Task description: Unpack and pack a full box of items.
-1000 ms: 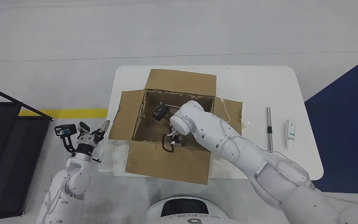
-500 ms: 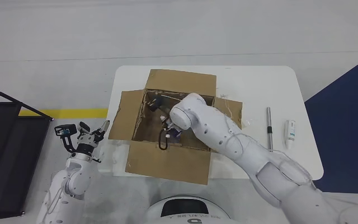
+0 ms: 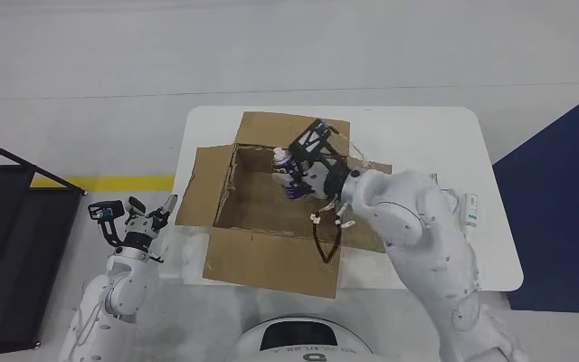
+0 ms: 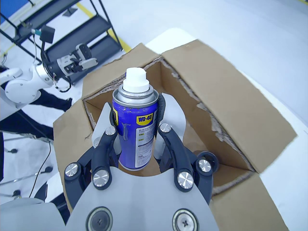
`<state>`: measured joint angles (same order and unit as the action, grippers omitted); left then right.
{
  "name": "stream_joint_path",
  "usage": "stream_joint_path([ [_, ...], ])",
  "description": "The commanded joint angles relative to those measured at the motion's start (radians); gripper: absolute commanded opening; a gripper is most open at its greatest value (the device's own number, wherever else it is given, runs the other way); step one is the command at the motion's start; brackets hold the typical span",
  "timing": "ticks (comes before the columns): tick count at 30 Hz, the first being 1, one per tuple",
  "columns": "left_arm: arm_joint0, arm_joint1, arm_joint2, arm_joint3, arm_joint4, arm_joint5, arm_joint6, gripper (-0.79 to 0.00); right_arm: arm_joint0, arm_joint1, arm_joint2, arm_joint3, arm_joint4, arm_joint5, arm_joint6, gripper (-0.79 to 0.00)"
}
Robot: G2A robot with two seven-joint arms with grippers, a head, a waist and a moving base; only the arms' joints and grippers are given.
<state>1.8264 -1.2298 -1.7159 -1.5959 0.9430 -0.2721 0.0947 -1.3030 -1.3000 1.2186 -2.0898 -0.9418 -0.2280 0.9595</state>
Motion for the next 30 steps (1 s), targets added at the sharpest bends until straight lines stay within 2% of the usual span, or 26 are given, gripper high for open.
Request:
stream_joint_path([
  [1,0.0,0.0,0.0,0.0,0.0,0.0,0.0,0.0,-0.075,0.011,0.101,-0.054,-0.012,0.002,-0.028,-0.785],
  [5,0.0,0.0,0.0,0.0,0.0,0.0,0.0,0.0,-0.214,0.029,0.297,-0.127,-0.004,0.013,-0.093,-0.785],
  [8,0.0,0.0,0.0,0.0,0.0,0.0,0.0,0.0,-0.317,0.038,0.425,-0.17,-0.058,0.049,-0.122,-0.785],
  [12,0.0,0.0,0.0,0.0,0.0,0.0,0.0,0.0,-0.42,0.042,0.522,-0.194,-0.127,0.119,-0.127,-0.785],
  [14,0.0,0.0,0.0,0.0,0.0,0.0,0.0,0.0,-0.45,0.044,0.554,-0.175,-0.149,0.145,-0.09,-0.785],
  [17,0.0,0.0,0.0,0.0,0.0,0.0,0.0,0.0,-0.448,0.049,0.597,-0.116,-0.132,0.147,-0.008,-0.785],
  [21,0.0,0.0,0.0,0.0,0.0,0.0,0.0,0.0,-0.395,0.059,0.613,0.001,-0.103,0.135,0.12,-0.785],
  [24,0.0,0.0,0.0,0.0,0.0,0.0,0.0,0.0,-0.324,0.066,0.588,0.088,-0.141,0.139,0.21,-0.785],
  [30,0.0,0.0,0.0,0.0,0.0,0.0,0.0,0.0,-0.212,0.073,0.518,0.255,-0.149,0.128,0.267,-0.785],
])
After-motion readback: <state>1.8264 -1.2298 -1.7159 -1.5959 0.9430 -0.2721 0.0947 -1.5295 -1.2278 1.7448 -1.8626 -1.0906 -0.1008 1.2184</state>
